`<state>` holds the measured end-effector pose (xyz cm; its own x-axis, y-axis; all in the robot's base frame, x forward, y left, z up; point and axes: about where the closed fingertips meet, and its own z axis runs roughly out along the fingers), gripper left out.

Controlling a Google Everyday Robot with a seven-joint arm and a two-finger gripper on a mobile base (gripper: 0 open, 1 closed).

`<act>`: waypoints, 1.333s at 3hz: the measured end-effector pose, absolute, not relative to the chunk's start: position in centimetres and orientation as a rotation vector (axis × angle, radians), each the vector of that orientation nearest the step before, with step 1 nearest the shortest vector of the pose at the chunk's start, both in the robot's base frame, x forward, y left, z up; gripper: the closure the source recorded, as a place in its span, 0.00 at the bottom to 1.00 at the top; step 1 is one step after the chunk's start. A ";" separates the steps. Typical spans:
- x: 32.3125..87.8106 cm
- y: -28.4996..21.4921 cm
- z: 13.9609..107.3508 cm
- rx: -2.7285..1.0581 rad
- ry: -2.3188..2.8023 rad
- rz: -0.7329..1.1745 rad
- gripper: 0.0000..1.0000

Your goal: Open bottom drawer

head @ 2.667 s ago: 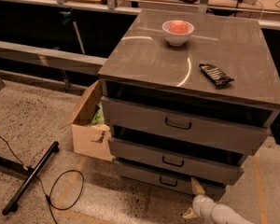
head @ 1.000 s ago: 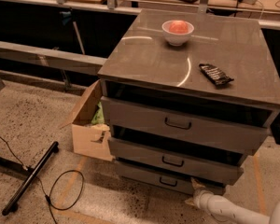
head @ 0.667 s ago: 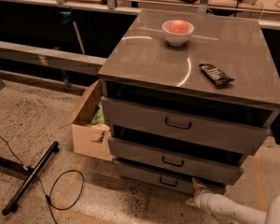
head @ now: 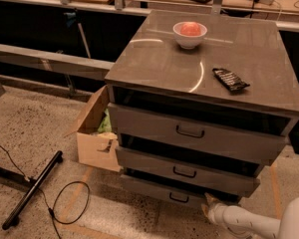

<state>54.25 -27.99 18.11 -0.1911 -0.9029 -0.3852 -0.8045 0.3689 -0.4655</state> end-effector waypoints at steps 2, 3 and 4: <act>54.2 -28.0 18.6 -1.471 2.031 -0.208 0.86; 52.6 -27.4 19.7 -1.471 2.065 -0.151 0.63; 52.1 -27.3 20.0 -1.472 2.075 -0.134 0.53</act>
Offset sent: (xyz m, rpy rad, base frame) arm -0.0801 0.0101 0.0379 0.0617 0.2159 0.0232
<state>52.11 -27.28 19.97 -0.2183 -0.8900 -0.4003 -0.8311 0.3845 -0.4018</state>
